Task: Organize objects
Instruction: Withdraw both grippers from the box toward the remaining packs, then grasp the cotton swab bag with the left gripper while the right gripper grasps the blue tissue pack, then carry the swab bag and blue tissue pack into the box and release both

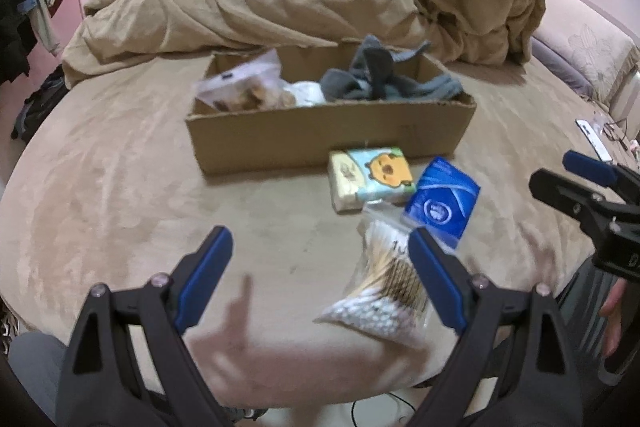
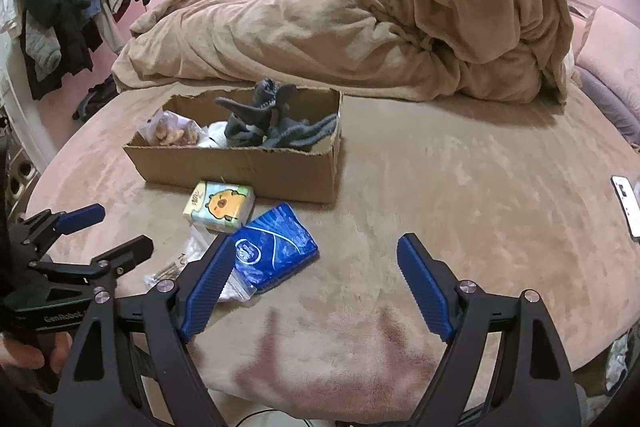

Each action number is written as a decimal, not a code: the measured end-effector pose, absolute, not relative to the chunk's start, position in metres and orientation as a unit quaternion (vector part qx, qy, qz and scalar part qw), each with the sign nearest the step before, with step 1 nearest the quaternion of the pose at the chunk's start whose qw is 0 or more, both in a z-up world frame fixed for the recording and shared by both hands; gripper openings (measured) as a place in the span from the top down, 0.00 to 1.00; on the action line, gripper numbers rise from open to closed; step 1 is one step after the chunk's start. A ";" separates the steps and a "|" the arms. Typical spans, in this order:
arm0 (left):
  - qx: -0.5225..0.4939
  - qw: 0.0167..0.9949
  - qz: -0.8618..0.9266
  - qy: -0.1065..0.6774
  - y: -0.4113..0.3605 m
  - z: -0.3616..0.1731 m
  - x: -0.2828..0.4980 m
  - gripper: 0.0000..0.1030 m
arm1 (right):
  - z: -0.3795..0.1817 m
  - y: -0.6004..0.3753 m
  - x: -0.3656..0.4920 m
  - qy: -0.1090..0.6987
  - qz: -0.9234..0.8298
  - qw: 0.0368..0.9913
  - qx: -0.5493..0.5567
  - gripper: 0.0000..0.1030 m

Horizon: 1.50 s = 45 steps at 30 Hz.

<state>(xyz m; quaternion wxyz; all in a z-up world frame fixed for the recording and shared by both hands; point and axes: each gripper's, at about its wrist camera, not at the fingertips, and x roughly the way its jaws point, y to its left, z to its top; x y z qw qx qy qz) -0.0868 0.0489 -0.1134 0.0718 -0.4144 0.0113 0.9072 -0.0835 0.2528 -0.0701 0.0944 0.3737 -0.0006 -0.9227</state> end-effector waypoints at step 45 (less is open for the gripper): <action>-0.445 0.029 0.895 -0.001 0.028 -0.147 -0.089 0.49 | -0.138 0.214 -0.132 -0.006 -0.892 0.119 0.436 0.67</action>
